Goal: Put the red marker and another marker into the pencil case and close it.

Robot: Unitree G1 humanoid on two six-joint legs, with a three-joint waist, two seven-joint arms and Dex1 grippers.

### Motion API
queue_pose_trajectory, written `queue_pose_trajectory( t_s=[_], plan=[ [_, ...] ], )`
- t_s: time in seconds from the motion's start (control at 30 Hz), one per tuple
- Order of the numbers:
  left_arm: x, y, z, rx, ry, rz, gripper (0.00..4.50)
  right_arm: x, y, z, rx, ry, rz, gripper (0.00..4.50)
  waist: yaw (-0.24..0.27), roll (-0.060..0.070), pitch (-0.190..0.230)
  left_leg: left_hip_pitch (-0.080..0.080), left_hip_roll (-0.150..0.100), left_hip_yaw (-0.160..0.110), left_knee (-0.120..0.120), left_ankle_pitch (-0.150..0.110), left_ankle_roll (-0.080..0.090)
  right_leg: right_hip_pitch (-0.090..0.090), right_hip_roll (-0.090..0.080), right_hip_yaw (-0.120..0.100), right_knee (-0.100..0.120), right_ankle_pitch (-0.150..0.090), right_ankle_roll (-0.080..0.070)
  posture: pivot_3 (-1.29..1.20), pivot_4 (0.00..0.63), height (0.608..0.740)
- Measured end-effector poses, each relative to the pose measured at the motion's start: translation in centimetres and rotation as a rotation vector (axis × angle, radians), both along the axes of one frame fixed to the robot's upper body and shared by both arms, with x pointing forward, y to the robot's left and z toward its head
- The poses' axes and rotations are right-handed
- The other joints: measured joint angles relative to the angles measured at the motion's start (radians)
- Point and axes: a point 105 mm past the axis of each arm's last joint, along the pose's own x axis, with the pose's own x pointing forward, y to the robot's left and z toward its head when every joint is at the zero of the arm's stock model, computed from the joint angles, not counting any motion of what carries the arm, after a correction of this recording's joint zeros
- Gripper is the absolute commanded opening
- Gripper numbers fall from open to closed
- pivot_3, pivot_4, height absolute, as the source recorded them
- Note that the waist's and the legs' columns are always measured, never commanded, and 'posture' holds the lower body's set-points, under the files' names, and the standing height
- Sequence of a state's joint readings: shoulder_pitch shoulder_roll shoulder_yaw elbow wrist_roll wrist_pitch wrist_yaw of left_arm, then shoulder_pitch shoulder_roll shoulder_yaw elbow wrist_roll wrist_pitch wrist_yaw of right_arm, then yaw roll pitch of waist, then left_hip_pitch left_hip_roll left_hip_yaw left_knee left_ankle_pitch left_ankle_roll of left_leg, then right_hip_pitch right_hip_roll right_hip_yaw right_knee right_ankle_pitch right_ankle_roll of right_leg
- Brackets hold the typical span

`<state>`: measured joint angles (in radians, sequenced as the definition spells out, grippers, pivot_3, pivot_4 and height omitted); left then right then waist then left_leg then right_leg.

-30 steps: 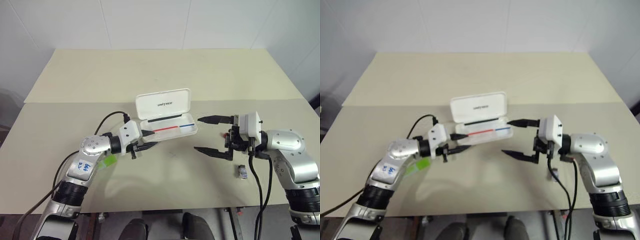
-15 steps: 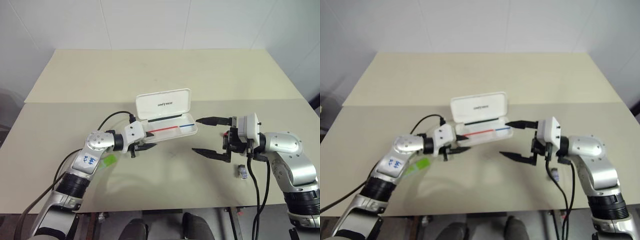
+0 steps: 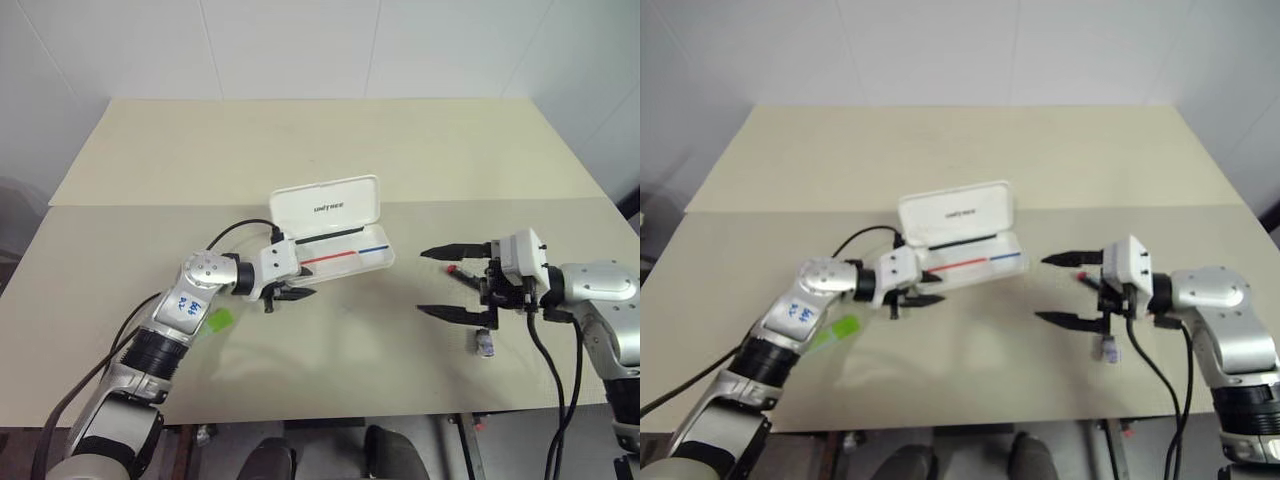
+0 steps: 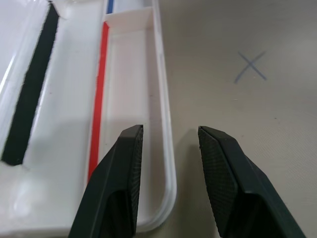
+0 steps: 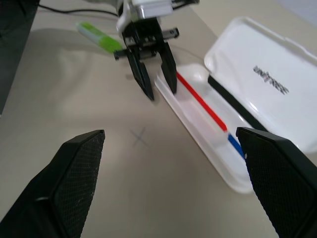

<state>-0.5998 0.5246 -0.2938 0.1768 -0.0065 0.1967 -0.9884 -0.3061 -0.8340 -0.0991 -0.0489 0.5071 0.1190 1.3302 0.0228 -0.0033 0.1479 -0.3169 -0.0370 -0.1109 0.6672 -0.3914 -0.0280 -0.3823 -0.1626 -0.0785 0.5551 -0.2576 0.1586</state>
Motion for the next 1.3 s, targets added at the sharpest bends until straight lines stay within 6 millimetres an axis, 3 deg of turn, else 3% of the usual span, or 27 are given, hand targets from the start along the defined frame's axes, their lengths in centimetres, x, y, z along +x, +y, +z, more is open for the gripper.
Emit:
queue_pose_trajectory(
  t_s=[0.13,0.33,0.77,1.3],
  plan=[
    [0.0,-0.1,-0.1,0.019,0.009,-0.013,1.66,0.1,-0.8,0.1,-0.01,0.005,-0.015,4.5,0.0,0.0,0.0,0.0,0.0,0.0,0.0,0.0,0.0,0.0,0.0,0.0,0.0,0.0,0.0,0.0,0.15,0.74],
    [-0.1,0.0,-0.1,0.029,0.006,-0.037,0.05,0.0,-1.0,0.3,-0.019,-0.001,-0.012,4.5,0.0,0.0,0.0,0.0,0.0,0.0,0.0,0.0,0.0,0.0,0.0,0.0,0.0,0.0,0.0,0.0,0.15,0.74],
    [-0.8,-0.2,0.0,0.069,-0.024,-0.094,0.05,-0.1,-0.9,0.4,-0.023,-0.003,-0.01,4.5,0.0,0.0,0.0,0.0,0.0,0.001,0.0,0.0,0.0,0.0,0.0,0.0,0.0,0.0,0.0,0.0,0.15,0.74],
    [-5.8,-0.6,-0.6,0.088,0.079,-0.198,0.05,-0.2,-0.5,0.6,-0.021,-0.001,-0.005,4.5,0.002,0.0,0.0,-0.001,0.0,0.001,0.0,-0.001,0.001,-0.001,0.0,0.0,0.0,0.0,0.0,0.0,0.15,0.74]
  ],
)
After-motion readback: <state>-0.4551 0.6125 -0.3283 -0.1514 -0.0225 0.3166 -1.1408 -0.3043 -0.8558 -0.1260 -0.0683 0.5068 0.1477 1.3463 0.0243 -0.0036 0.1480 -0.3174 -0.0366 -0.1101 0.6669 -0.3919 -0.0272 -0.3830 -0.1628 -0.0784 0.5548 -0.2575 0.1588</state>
